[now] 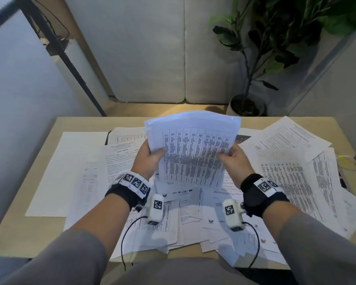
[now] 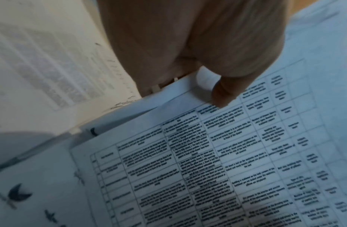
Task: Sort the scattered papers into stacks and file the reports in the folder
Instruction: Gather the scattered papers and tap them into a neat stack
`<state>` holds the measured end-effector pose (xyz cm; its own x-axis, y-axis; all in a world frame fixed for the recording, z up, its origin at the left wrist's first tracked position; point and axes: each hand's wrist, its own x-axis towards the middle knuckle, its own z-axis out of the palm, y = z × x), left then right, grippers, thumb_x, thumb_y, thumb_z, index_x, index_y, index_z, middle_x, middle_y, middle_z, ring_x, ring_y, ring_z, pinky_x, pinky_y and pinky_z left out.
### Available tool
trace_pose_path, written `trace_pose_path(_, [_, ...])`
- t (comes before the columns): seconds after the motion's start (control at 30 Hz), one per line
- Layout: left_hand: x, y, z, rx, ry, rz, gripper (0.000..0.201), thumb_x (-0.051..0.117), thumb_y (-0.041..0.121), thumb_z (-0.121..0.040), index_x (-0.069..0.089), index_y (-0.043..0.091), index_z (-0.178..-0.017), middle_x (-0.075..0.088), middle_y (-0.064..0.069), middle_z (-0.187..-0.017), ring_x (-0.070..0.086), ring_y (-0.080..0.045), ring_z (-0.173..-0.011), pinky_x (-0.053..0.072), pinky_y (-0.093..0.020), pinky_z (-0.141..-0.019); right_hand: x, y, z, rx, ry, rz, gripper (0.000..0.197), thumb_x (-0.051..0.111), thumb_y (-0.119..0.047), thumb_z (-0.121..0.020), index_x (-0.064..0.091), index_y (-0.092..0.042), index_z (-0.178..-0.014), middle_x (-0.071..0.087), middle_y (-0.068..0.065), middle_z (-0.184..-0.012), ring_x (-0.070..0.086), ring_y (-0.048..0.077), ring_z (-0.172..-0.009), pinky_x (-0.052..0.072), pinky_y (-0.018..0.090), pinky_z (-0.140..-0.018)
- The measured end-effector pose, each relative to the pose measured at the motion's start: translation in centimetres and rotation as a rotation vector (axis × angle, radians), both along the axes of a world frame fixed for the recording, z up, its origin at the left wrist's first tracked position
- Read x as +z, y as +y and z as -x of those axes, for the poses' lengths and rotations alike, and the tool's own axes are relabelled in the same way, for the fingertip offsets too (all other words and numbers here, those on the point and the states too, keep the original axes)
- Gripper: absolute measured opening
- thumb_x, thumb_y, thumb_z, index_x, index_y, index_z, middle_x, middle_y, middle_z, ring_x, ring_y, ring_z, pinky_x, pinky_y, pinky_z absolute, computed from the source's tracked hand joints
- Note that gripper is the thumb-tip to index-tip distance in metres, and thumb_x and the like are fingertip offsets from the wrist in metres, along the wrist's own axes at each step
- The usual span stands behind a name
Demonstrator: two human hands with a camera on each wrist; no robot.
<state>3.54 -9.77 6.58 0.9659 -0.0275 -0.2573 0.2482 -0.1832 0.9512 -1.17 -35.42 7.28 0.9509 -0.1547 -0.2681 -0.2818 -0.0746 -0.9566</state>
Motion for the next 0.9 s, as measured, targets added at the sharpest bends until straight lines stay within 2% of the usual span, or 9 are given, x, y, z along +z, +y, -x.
trace_pose_path(0.1, [-0.5,-0.6,0.1,0.041,0.08,0.073,0.036,0.068,0.021,-0.097,0.067,0.027,-0.133,0.075,0.01,-0.123,0.066,-0.015,-0.12,0.047,-0.046,-0.111,-0.1,0.6,-0.2,-0.024,0.032,-0.076,0.055,0.047,0.013,-0.092,0.063,-0.026,-0.127,0.073,0.009,-0.123,0.064,0.037,-0.122,0.045,0.059,-0.112])
trace_pose_path(0.2, [-0.1,-0.6,0.4,0.103,0.059,0.156,0.034,0.068,0.013,-0.095,0.069,0.024,-0.127,0.076,0.006,-0.12,0.067,-0.018,-0.119,0.049,-0.042,-0.108,0.3,0.6,-0.2,-0.057,-0.001,-0.132,0.061,0.043,0.02,-0.091,0.059,-0.02,-0.134,0.072,0.009,-0.127,0.066,0.03,-0.122,0.049,0.055,-0.109])
trace_pose_path(0.3, [-0.4,0.2,1.2,0.105,0.077,0.197,0.038,0.07,0.005,-0.087,0.067,0.027,-0.119,0.076,0.007,-0.113,0.069,-0.014,-0.11,0.052,-0.035,-0.1,-0.4,-0.1,0.7,-0.055,0.007,-0.092,0.057,0.05,0.012,-0.095,0.055,-0.025,-0.138,0.068,0.008,-0.132,0.063,0.035,-0.125,0.047,0.062,-0.109])
trace_pose_path(0.4, [-1.1,0.8,1.8,0.023,0.076,0.088,0.041,0.072,0.018,-0.082,0.064,0.019,-0.121,0.073,-0.002,-0.116,0.069,-0.017,-0.108,0.053,-0.04,-0.102,-1.2,-0.2,1.6,-0.029,0.052,-0.098,0.07,0.057,-0.004,-0.095,0.038,-0.036,-0.154,0.057,-0.002,-0.148,0.057,0.026,-0.134,0.043,0.057,-0.115])
trace_pose_path(0.5, [-1.1,-0.2,1.7,-0.032,0.051,0.044,0.008,0.069,0.011,-0.085,0.062,0.01,-0.089,0.063,-0.008,-0.088,0.06,-0.017,-0.079,0.051,-0.032,-0.085,-0.4,1.0,1.8,-0.059,0.037,-0.065,0.067,0.051,0.004,-0.095,0.037,-0.026,-0.154,0.06,0.002,-0.144,0.057,0.025,-0.132,0.041,0.057,-0.117])
trace_pose_path(0.6, [-0.6,-0.7,1.4,-0.027,0.021,0.029,0.005,0.068,0.015,-0.081,0.064,0.017,-0.08,0.064,-0.002,-0.079,0.06,-0.016,-0.075,0.05,-0.031,-0.081,-0.2,1.2,1.7,-0.148,-0.008,-0.085,0.064,0.046,0.015,-0.096,0.047,-0.026,-0.145,0.067,0.004,-0.132,0.064,0.035,-0.115,0.044,0.062,-0.11])
trace_pose_path(0.67, [-0.4,-0.7,1.4,-0.005,0.016,0.092,0.026,0.064,0.004,-0.085,0.069,0.021,-0.103,0.075,0.011,-0.094,0.069,-0.004,-0.089,0.055,-0.024,-0.088,-0.7,0.9,1.6,-0.209,0.001,-0.121,0.058,0.05,0.015,-0.094,0.053,-0.022,-0.138,0.07,0.005,-0.128,0.066,0.029,-0.119,0.045,0.062,-0.11])
trace_pose_path(0.73, [-0.4,-1.3,1.8,0.001,0.03,0.109,0.048,0.062,0.0,-0.088,0.061,0.023,-0.131,0.074,0.01,-0.111,0.067,-0.001,-0.103,0.052,-0.029,-0.098,-1.3,1.1,1.5,-0.224,0.034,-0.132,0.059,0.05,0.017,-0.089,0.059,-0.02,-0.133,0.073,0.004,-0.124,0.066,0.027,-0.12,0.047,0.061,-0.11])
trace_pose_path(0.9, [-0.6,-2.3,2.0,0.051,0.039,0.13,0.032,0.062,0.016,-0.102,0.061,0.038,-0.125,0.067,0.025,-0.119,0.059,0.001,-0.118,0.041,-0.039,-0.115,-0.5,1.8,1.5,-0.184,0.014,-0.143,0.054,0.047,0.015,-0.093,0.066,-0.022,-0.127,0.076,0.0,-0.119,0.067,0.03,-0.118,0.047,0.057,-0.109])
